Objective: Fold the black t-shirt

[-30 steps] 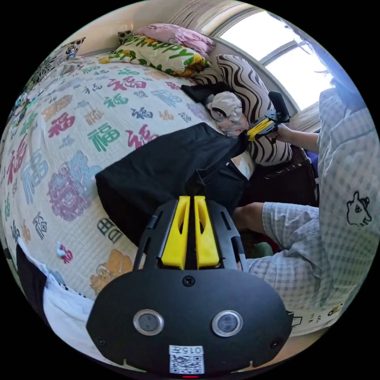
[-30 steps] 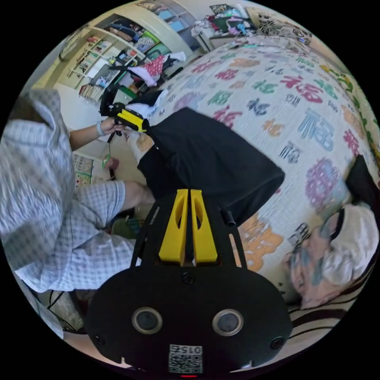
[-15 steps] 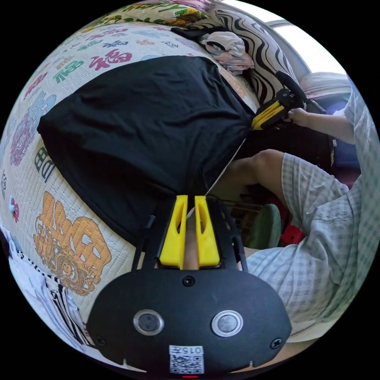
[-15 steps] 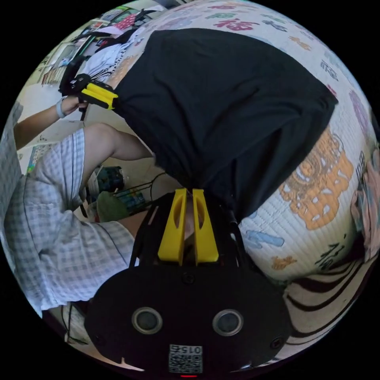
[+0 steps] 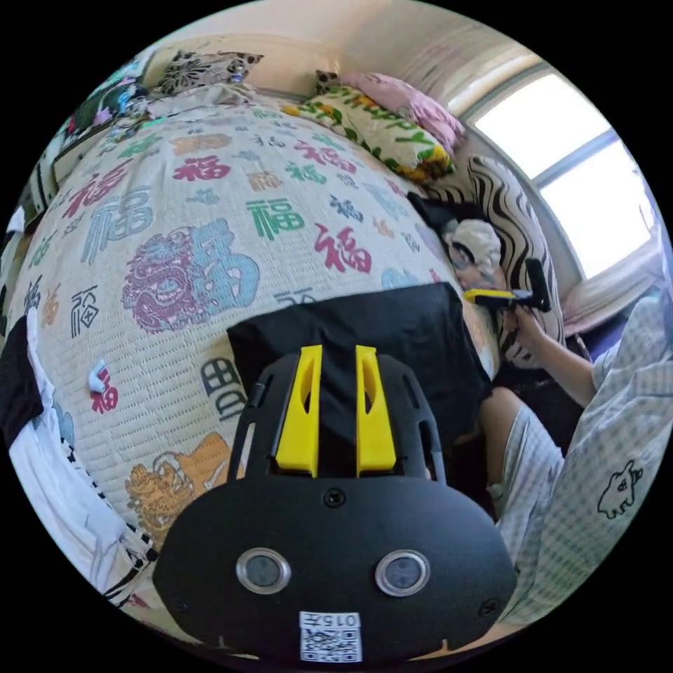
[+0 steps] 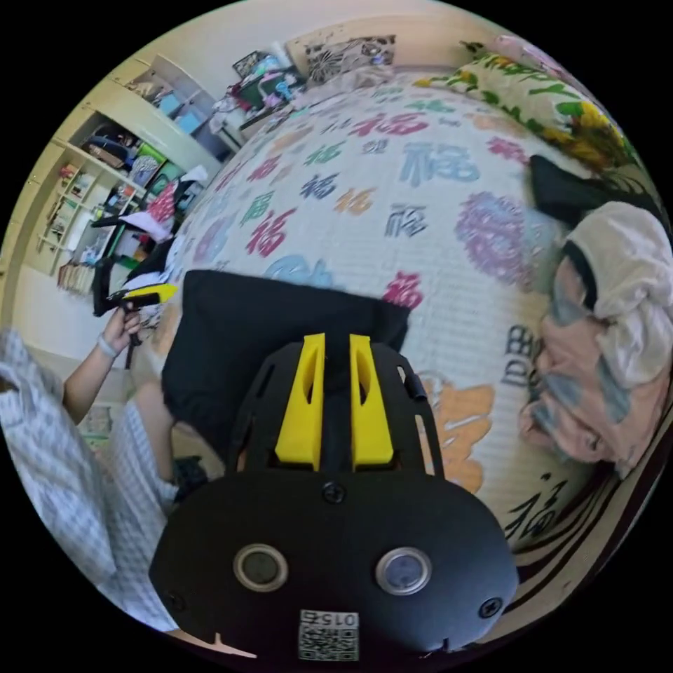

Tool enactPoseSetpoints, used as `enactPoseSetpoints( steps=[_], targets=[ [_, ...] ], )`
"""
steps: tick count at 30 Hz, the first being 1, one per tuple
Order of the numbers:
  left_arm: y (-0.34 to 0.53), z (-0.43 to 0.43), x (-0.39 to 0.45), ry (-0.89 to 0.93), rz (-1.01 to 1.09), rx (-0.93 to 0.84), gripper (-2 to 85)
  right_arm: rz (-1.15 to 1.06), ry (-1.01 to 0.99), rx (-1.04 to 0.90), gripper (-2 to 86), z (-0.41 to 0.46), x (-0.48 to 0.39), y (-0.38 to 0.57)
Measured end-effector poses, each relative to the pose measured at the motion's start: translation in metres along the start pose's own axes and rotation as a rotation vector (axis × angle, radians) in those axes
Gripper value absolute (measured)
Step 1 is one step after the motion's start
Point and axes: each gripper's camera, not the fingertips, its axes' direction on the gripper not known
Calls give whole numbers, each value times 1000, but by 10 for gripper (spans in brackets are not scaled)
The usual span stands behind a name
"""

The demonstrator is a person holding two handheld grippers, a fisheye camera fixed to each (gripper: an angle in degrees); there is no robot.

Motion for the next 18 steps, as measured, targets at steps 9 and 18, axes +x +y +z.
enactPoseSetpoints(
  steps=[9,18],
  targets=[
    [31,36,-31,-206,90,-96,-6,-139,293,-140,-8,51,-18,-11],
    [121,-31,-29,-174,-129,125,80,-94,141,31,5,21,-78,21]
  ],
)
